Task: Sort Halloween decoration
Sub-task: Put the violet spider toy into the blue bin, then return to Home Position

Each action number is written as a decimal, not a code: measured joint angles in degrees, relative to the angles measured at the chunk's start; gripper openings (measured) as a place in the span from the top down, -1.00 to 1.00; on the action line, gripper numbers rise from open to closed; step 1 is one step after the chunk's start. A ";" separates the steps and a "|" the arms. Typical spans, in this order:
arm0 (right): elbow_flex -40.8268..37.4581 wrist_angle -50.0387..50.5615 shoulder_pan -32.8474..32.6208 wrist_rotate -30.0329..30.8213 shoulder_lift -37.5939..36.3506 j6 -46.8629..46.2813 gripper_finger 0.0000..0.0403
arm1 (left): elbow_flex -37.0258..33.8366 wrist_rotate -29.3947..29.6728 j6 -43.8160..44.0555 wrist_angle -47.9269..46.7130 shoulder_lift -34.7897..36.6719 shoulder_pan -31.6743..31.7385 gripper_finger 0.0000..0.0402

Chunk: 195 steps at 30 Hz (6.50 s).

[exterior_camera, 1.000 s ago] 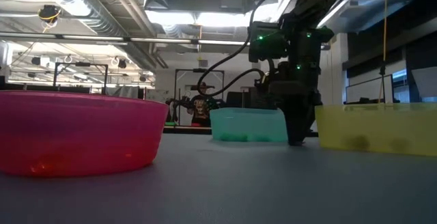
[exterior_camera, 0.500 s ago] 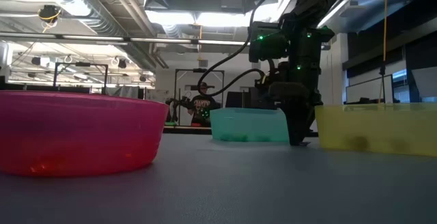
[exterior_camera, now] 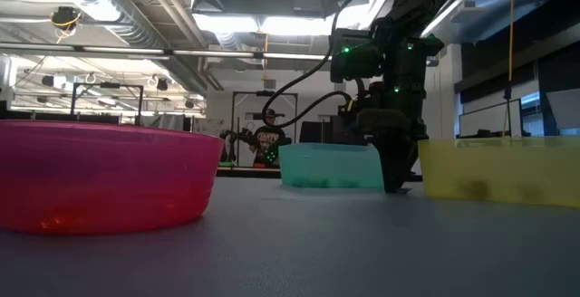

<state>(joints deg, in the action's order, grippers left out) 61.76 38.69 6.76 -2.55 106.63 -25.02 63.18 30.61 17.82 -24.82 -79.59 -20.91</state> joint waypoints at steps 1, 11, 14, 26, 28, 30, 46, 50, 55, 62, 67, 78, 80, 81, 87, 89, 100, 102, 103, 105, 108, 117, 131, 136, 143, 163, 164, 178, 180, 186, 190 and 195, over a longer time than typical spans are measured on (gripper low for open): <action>0.00 -0.01 0.00 0.00 0.00 0.01 0.52 | 0.00 0.00 0.00 0.00 0.00 -0.01 0.99; 0.59 0.42 0.00 -0.08 0.01 0.00 0.52 | 0.00 0.00 0.00 0.01 0.00 -0.02 0.99; 2.38 2.08 0.02 -0.74 0.12 0.00 0.52 | 0.00 0.00 0.00 0.02 0.00 0.00 0.99; 6.78 2.07 -0.09 -10.42 0.37 0.02 0.52 | 0.00 0.00 0.00 0.04 0.00 0.00 0.99; 6.78 1.19 -0.04 -12.56 0.37 -0.09 0.52 | 0.00 0.00 -0.08 0.02 0.00 -0.01 0.99; 6.81 -0.32 -0.04 -14.59 0.35 -0.13 0.52 | 0.00 0.00 -0.40 0.04 0.00 -0.01 0.99; 6.93 -31.81 -0.52 -25.38 0.22 -6.43 0.52 | -0.02 -1.51 -0.44 -0.50 8.07 -2.87 0.99; 6.94 -42.19 -1.75 -22.66 0.15 -6.65 0.52 | -0.02 -1.61 -0.44 -0.52 12.94 -5.20 0.99; 6.95 -52.31 -3.28 -18.88 0.13 -6.71 0.52 | -0.02 -1.55 -0.44 -3.42 20.13 -7.88 0.99; 6.98 -61.40 -5.15 -10.68 0.13 -6.70 0.52 | -0.34 2.46 -5.90 -13.09 30.54 -11.06 0.99; 12.51 -62.42 -5.78 -8.85 2.57 -6.27 0.52 | -7.75 7.07 -13.82 -8.64 37.93 -11.63 0.99; 37.87 -55.98 -6.05 -9.63 19.90 -2.71 0.52 | -29.43 9.16 -15.52 2.79 60.20 -8.96 0.99; 42.20 -55.61 -6.05 -9.26 23.72 -2.27 0.52 | -32.04 9.84 -16.19 3.15 64.09 -8.39 0.99; 44.42 -56.04 -6.05 -8.77 25.53 -1.71 0.52 | -33.30 10.05 -16.86 3.48 65.87 -8.15 0.99; 55.66 -55.91 -6.00 -5.55 35.18 -1.29 0.52 | -40.06 10.21 -25.52 11.47 75.83 -6.61 0.99; 58.51 -55.99 -6.01 -4.69 37.83 -1.27 0.52 | -42.12 10.19 -27.80 13.53 78.55 -6.11 0.99; 63.49 -60.91 -6.01 0.15 45.80 -1.27 0.52 | -53.81 2.22 -32.46 32.11 79.40 -1.34 0.99; 63.49 -61.32 -6.01 0.57 46.17 -1.27 0.52 | -55.49 1.95 -32.54 35.76 79.45 -0.11 0.99; 63.49 -61.28 -6.01 0.61 46.27 -1.27 0.52 | -56.40 1.79 -32.19 36.00 79.45 0.44 0.99; 63.49 -60.97 -6.04 0.61 46.33 -1.53 0.52 | -57.81 1.28 -30.36 35.78 79.41 1.50 0.99; 63.49 -61.02 -6.18 -0.32 46.34 -1.94 0.52 | -58.89 1.33 -27.74 36.39 79.43 2.45 0.99; 63.49 -60.39 -8.02 -1.87 46.34 -1.24 0.52 | -59.65 1.37 -26.44 36.63 79.43 3.80 0.99; 63.49 -58.16 -8.68 -2.40 46.34 1.48 0.20 | -59.65 1.25 -32.21 36.55 79.43 7.31 0.99; 63.49 -58.01 -8.64 -1.44 46.34 1.41 -0.02 | -59.65 1.24 -33.99 36.14 79.43 9.25 0.99; 63.39 -53.37 -7.10 -7.33 44.21 1.31 0.04 | -59.65 1.21 -34.42 32.46 79.43 10.19 0.99; 63.41 -9.30 -9.76 -8.79 23.39 16.12 0.98 | -59.65 -6.45 -34.45 25.18 79.45 15.54 0.99; 63.41 -6.55 -10.70 -7.25 22.04 17.29 0.96 | -59.65 -6.47 -34.42 25.18 79.45 16.05 0.99; 63.47 26.34 -20.29 7.84 4.20 20.34 0.99 | -59.49 -7.24 -28.85 17.79 79.45 18.95 0.99; 63.45 31.30 -21.23 13.14 2.41 18.66 0.99 | -59.49 -7.33 -28.69 17.75 79.45 18.99 0.99; 63.41 43.56 -25.40 26.26 -1.81 11.28 0.98 | -59.47 -7.78 -28.36 17.51 79.45 19.02 0.99; 59.44 47.28 -27.93 28.72 -5.60 7.36 0.98 | -59.45 -7.80 -28.42 17.44 79.45 19.02 0.99; 43.89 43.63 -29.95 31.16 -14.56 4.41 0.98 | -59.45 -7.67 -28.45 17.38 79.45 19.02 0.99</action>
<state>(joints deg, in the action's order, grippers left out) 105.65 82.32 -23.18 28.62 92.07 -20.61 3.73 22.94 -10.62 -7.44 -0.14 -1.89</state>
